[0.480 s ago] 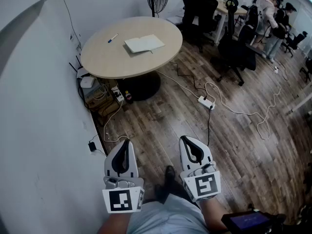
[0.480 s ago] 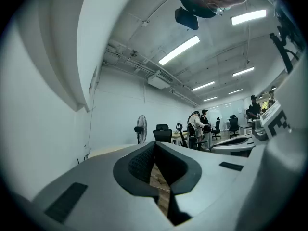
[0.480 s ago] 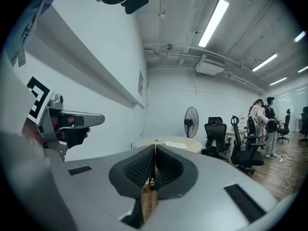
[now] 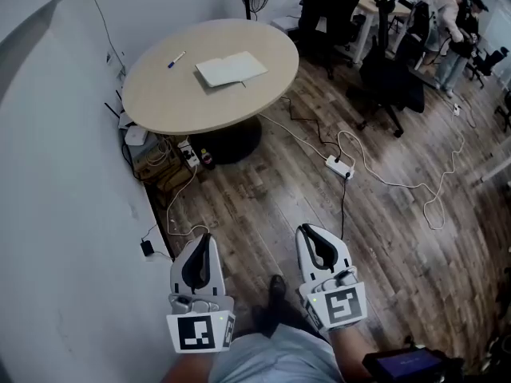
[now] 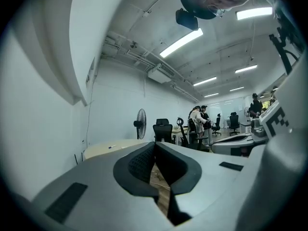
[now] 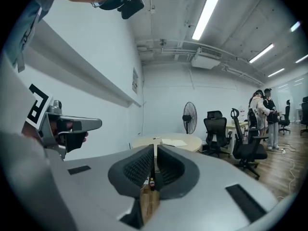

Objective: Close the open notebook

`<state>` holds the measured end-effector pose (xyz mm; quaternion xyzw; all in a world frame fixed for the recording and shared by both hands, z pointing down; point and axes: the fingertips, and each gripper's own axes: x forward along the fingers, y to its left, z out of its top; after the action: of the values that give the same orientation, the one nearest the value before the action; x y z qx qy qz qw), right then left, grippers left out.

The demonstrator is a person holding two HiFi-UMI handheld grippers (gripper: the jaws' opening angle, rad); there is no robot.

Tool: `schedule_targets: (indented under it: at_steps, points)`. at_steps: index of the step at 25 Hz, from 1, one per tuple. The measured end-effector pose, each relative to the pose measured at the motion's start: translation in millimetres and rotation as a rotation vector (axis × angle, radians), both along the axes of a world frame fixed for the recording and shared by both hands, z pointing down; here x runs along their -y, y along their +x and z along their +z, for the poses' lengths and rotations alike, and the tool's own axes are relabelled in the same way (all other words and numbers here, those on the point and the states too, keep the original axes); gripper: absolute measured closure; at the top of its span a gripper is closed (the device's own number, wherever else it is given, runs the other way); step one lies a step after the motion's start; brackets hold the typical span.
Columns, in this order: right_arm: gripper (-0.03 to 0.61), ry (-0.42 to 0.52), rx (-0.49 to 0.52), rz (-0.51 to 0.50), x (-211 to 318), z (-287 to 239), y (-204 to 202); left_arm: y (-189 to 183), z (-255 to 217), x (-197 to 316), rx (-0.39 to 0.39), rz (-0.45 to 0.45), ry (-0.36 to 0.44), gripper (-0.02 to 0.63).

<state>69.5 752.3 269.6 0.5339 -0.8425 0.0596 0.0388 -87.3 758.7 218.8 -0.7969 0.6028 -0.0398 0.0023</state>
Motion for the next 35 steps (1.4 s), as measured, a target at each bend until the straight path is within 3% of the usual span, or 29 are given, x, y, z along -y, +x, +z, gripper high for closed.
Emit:
schedule_targets:
  at_steps: [7, 16, 20, 29, 35]
  points:
    - [0.529, -0.015, -0.001, -0.013, 64, -12, 31, 24, -20, 53, 0.008, -0.021, 0.013, 0.595]
    - [0.529, -0.018, 0.020, -0.002, 140, -14, 40, 23, -23, 119, 0.004, -0.043, 0.022, 0.595]
    - [0.529, -0.031, 0.013, -0.007, 189, -4, 29, 10, -12, 166, -0.023, -0.051, 0.001, 0.595]
    - [0.529, -0.051, 0.020, -0.002, 338, 12, -12, -27, 5, 318, 0.008, -0.035, -0.014, 0.595]
    - [0.529, -0.057, 0.008, 0.001, 427, 9, -42, -53, 8, 411, -0.011, -0.015, -0.035, 0.595]
